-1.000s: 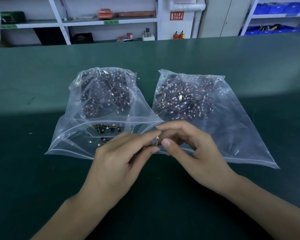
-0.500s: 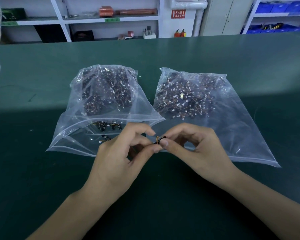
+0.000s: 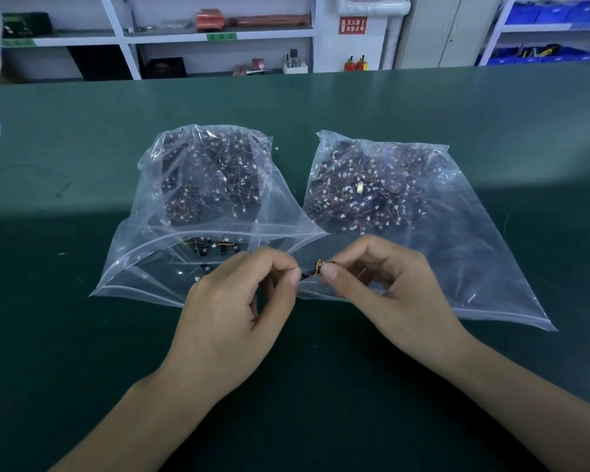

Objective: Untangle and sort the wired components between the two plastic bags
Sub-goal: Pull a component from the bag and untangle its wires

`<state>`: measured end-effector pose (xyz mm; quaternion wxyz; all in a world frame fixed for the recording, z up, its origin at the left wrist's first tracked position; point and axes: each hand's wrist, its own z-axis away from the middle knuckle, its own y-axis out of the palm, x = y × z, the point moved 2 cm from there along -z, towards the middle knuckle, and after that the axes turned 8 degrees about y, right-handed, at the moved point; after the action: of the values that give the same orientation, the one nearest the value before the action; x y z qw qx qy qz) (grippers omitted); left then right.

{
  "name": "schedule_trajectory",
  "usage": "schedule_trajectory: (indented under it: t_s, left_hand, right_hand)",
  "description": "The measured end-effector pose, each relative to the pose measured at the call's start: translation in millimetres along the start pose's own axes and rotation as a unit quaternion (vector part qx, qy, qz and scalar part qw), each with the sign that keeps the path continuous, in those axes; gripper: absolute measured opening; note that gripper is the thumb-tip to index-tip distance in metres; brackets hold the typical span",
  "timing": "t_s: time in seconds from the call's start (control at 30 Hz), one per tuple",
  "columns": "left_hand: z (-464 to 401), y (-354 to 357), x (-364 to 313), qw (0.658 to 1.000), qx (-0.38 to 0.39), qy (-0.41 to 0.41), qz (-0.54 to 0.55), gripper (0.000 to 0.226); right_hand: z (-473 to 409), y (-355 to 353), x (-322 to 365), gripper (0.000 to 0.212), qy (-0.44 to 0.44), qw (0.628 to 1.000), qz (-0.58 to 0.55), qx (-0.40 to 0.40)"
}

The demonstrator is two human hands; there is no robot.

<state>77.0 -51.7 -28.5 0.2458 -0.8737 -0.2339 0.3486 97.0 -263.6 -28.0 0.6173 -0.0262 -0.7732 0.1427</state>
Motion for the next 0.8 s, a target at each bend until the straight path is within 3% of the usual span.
schedule_trajectory:
  t_s: [0.27, 0.8]
  left_hand:
    - [0.5, 0.5, -3.0, 1.0, 0.002, -0.002, 0.027, 0.009]
    - [-1.8, 0.5, -9.3, 0.999, 0.006, 0.02, -0.032, 0.014]
  right_hand:
    - [1.6, 0.3, 2.1, 0.007, -0.057, 0.992, 0.109, -0.001]
    - [3.0, 1.3, -1.0, 0.008, -0.041, 0.996, 0.076, -0.011]
